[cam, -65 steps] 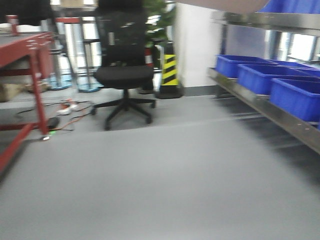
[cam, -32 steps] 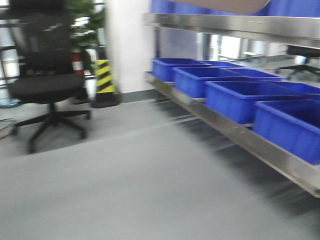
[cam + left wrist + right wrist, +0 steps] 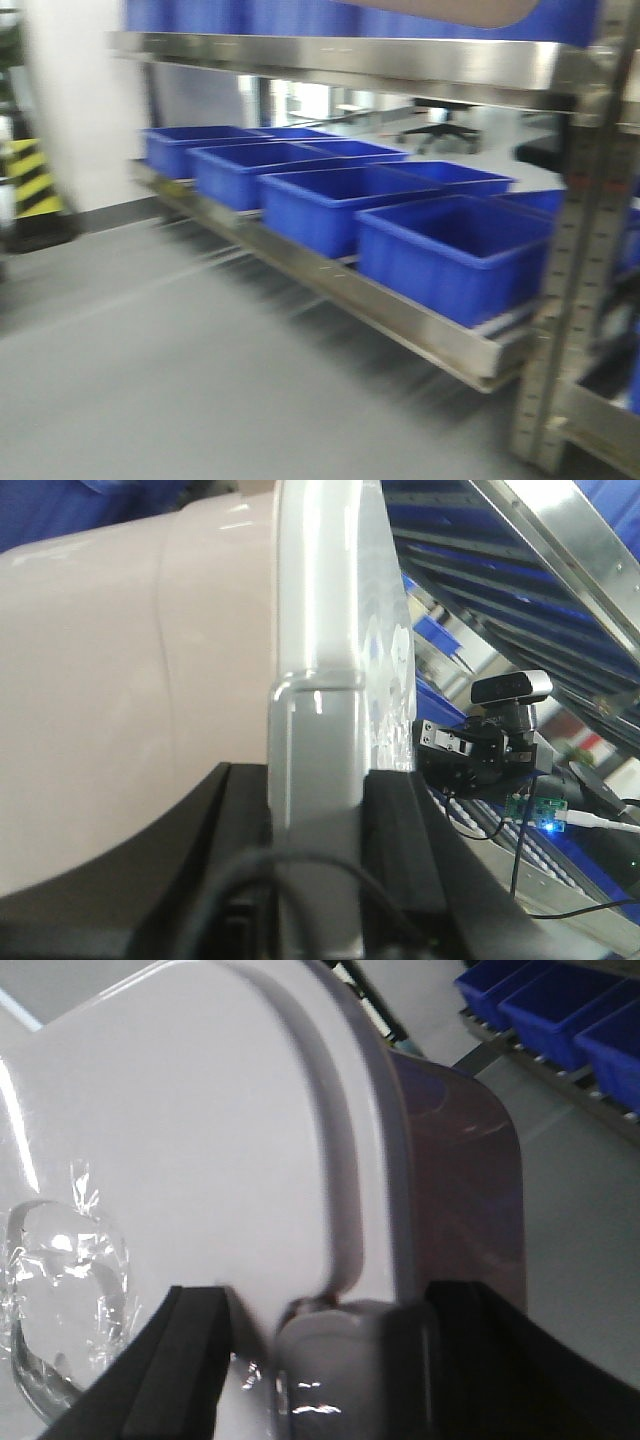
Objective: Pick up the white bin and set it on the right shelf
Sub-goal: 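Hold the bin raised with both grippers while driving to the shelf, then raise the held bin above the upper shelf with both grippers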
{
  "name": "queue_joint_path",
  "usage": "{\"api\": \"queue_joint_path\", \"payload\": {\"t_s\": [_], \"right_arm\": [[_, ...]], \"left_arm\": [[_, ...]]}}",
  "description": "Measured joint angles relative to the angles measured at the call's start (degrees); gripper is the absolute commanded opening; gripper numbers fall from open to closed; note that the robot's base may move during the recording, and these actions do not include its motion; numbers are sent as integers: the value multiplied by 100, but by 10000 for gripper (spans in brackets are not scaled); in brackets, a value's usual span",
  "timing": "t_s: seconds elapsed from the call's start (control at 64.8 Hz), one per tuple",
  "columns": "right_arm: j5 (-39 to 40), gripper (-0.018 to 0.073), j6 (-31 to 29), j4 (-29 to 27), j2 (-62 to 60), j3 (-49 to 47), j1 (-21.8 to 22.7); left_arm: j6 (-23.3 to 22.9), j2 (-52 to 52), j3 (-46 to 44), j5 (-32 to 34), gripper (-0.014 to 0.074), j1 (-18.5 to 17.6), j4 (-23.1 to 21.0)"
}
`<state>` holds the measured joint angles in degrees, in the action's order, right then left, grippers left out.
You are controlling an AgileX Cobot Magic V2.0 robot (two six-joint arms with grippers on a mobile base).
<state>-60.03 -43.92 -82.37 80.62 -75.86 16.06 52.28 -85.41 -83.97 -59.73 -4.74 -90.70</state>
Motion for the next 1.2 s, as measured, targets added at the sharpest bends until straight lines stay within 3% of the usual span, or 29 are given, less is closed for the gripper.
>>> {"api": "queue_joint_path", "payload": {"t_s": [1.204], "right_arm": [[8, 55, 0, 0, 0, 0, 0]], "left_arm": [[0, 0, 0, 0, -117, 0, 0]]}}
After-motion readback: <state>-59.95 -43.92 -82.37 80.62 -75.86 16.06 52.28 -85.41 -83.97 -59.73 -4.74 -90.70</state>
